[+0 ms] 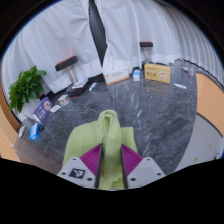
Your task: Fold towel
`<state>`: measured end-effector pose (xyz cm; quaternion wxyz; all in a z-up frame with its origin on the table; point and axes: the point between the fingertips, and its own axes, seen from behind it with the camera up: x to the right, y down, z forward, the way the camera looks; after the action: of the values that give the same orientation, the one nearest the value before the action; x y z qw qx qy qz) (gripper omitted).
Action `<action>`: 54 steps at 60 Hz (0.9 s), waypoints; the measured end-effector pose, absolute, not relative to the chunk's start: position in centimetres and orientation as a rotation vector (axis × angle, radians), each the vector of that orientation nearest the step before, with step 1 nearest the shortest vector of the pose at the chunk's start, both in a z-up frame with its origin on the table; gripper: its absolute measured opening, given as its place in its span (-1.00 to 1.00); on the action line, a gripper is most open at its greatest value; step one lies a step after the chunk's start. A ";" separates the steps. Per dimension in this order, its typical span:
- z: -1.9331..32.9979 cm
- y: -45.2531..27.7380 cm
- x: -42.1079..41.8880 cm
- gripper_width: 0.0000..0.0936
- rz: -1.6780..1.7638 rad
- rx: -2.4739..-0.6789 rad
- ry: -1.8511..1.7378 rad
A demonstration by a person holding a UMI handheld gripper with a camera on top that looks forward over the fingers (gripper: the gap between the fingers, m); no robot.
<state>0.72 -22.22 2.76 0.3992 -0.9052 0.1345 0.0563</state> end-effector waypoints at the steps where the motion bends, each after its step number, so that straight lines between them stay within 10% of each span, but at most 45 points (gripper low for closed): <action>1: 2.7 -22.4 1.4 -0.12 0.127 -2.295 0.342; 9: 3.8 -23.9 6.0 0.84 0.010 -2.281 0.362; 54: 21.6 -47.9 -6.5 0.82 -0.255 -2.118 0.181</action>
<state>-6.46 -47.95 21.60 0.4796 -0.8681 0.0741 -0.1047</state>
